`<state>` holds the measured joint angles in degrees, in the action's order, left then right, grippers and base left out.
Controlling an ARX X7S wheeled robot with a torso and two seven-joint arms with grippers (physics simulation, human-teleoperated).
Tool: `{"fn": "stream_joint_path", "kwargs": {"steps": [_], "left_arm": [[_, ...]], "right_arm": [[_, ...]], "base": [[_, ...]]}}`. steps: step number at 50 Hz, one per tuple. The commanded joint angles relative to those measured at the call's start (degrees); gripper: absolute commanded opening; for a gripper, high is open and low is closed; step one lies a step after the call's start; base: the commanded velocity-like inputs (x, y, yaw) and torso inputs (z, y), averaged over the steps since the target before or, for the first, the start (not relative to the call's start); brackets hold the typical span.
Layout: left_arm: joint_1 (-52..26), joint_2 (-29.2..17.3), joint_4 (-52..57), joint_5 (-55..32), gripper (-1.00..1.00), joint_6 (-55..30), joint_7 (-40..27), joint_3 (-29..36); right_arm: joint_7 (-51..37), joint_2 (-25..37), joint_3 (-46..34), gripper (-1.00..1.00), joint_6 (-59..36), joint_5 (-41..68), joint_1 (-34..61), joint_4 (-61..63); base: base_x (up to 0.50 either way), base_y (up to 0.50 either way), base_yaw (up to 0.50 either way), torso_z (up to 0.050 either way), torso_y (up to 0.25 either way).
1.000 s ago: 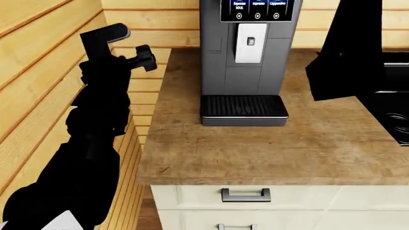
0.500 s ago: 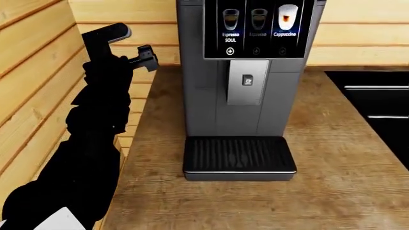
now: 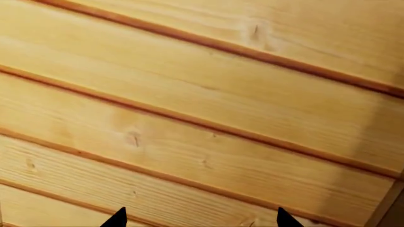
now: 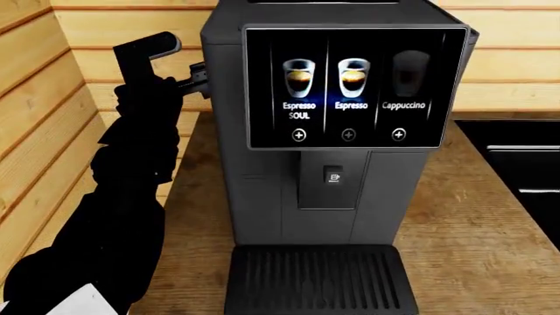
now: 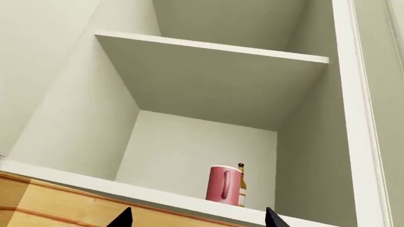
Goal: Pick the mug from the cabinet, place it under the coffee machine dispenser, and press the start button.
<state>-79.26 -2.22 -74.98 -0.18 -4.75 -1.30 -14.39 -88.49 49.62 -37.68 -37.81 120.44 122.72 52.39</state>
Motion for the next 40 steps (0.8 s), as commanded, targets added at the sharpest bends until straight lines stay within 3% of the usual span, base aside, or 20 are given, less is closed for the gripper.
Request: {"fn": "stream_joint_path", "kwargs": {"steps": [1,15,26,40], "left_arm": [[0.04,-0.04,-0.01,0.01,1.00,-0.02,-0.02,0.14],[-0.04,-0.08,-0.01,-0.08,1.00,-0.03,-0.27,0.14],[0.00,-0.04,-0.01,0.02,1.00,0.04,-0.28,0.11],[0.10,-0.02,-0.01,0.03,1.00,0.15,-0.30,0.51]], "right_arm": [[0.46,0.38,-1.79,1.00,1.12,-0.20,1.63,0.03],[0.47,0.17,-2.64,1.00,2.53,-0.69,2.43,0.66],[-1.44,-0.18,-8.26,1.00,0.75,1.32,12.18,-6.49],[-1.48,-10.67,3.49,1.00,-14.31,-0.33,12.26,-19.35]], "base": [[0.50,-0.10,0.00,0.000,0.000],[0.50,-0.10,0.00,0.000,0.000],[0.00,0.00,0.00,0.000,0.000],[0.00,0.00,0.00,0.000,0.000]]}}
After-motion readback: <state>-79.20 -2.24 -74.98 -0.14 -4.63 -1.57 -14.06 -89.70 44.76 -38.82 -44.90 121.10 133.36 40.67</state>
